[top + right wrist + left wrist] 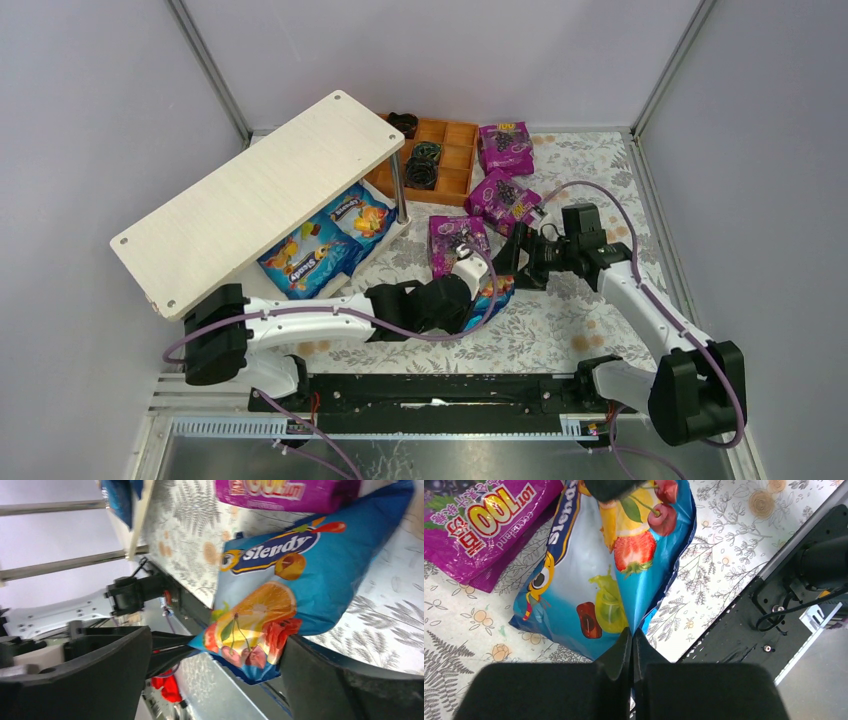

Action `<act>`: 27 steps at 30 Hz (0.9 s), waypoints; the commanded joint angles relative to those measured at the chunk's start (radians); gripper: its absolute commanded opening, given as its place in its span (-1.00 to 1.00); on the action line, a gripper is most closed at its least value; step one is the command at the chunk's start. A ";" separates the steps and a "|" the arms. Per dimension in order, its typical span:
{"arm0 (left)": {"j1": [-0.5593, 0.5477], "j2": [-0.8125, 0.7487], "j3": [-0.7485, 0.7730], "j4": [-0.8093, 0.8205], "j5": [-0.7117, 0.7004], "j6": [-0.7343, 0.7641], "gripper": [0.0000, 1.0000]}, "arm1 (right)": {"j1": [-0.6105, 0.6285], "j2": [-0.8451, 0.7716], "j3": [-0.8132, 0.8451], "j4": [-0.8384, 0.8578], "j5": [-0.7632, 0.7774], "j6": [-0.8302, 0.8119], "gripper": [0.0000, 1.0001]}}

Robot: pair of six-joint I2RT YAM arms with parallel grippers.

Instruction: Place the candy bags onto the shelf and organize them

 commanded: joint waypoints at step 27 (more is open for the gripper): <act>-0.002 0.090 -0.003 0.288 0.237 -0.051 -1.00 | 0.078 -0.249 -0.604 0.691 0.341 0.684 1.00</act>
